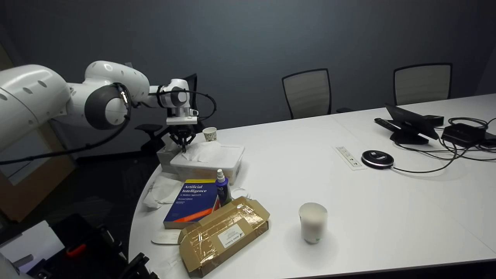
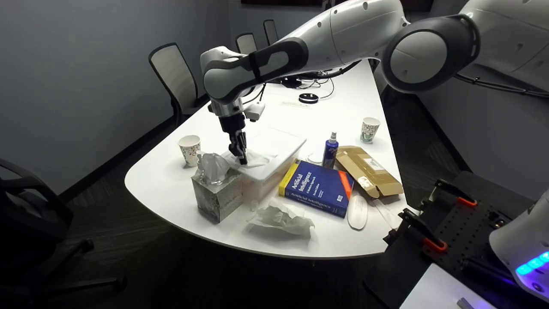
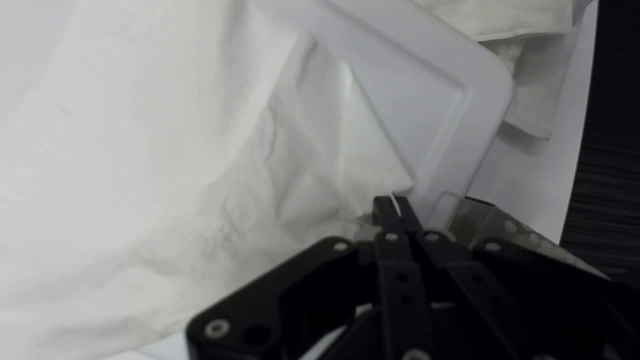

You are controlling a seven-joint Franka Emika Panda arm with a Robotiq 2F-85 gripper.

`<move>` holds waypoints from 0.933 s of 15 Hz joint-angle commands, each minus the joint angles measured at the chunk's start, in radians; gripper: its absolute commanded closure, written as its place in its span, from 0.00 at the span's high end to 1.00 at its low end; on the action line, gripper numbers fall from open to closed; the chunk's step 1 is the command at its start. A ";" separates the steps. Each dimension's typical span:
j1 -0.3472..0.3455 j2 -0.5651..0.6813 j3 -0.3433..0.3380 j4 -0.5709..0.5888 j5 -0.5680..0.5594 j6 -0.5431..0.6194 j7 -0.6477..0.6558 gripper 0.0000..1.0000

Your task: Completely cover the tote with the white lid then use a napkin to wipe the lid

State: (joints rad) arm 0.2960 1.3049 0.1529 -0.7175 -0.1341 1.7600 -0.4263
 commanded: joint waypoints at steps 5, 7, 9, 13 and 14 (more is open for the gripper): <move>0.005 -0.021 -0.055 0.019 -0.059 -0.017 0.006 0.00; 0.012 -0.065 -0.056 0.001 -0.063 -0.035 0.012 0.00; 0.016 -0.127 -0.048 -0.026 -0.060 -0.045 0.007 0.00; 0.033 -0.265 -0.056 -0.073 -0.071 -0.149 0.034 0.00; 0.034 -0.300 -0.053 -0.084 -0.067 -0.195 0.033 0.00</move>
State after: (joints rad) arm 0.3173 1.1419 0.1089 -0.6979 -0.1880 1.6595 -0.4236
